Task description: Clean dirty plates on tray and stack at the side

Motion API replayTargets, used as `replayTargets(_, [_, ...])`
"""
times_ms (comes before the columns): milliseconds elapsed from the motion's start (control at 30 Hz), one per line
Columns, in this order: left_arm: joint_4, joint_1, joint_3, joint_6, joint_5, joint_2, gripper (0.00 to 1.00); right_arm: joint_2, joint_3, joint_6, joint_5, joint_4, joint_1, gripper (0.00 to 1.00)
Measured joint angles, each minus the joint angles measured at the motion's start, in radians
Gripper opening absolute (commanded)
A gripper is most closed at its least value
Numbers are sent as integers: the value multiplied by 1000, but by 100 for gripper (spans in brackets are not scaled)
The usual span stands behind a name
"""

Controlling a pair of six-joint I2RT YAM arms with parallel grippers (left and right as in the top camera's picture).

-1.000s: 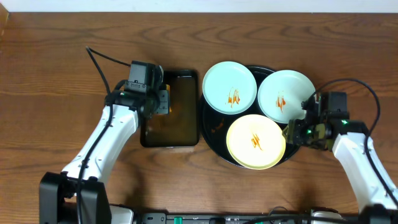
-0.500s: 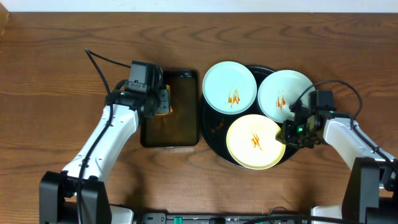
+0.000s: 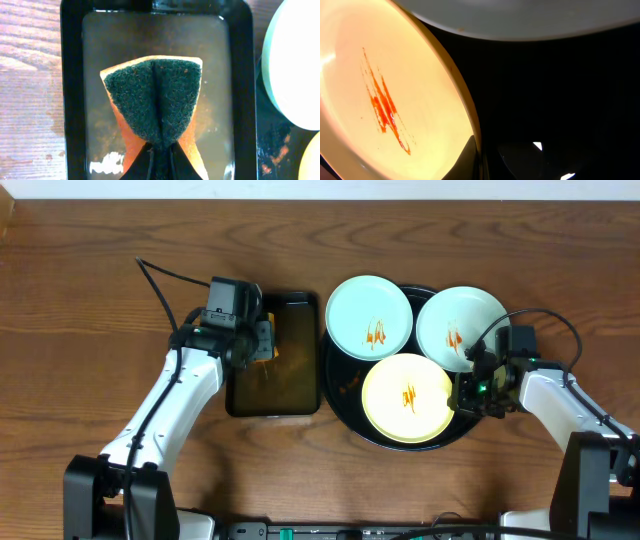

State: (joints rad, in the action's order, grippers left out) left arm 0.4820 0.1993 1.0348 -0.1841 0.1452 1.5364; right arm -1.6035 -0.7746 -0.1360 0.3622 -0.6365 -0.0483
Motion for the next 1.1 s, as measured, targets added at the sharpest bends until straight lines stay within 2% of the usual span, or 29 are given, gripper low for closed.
replayTargets(267, [-60,0,0,0,3,0,7,0,0,0,-34,0,0,1])
replayTargets(733, [-304,0,0,1,-18,-114,7,0,0,0,-41,12,0,1])
replayTargets(967, [-328,0,0,1,-21,-114,7,0,0,0,-42,18,0,1])
replayTargets(1100, [-281,0,0,1,-21,-114,7,0,0,0,-42,18,1,1])
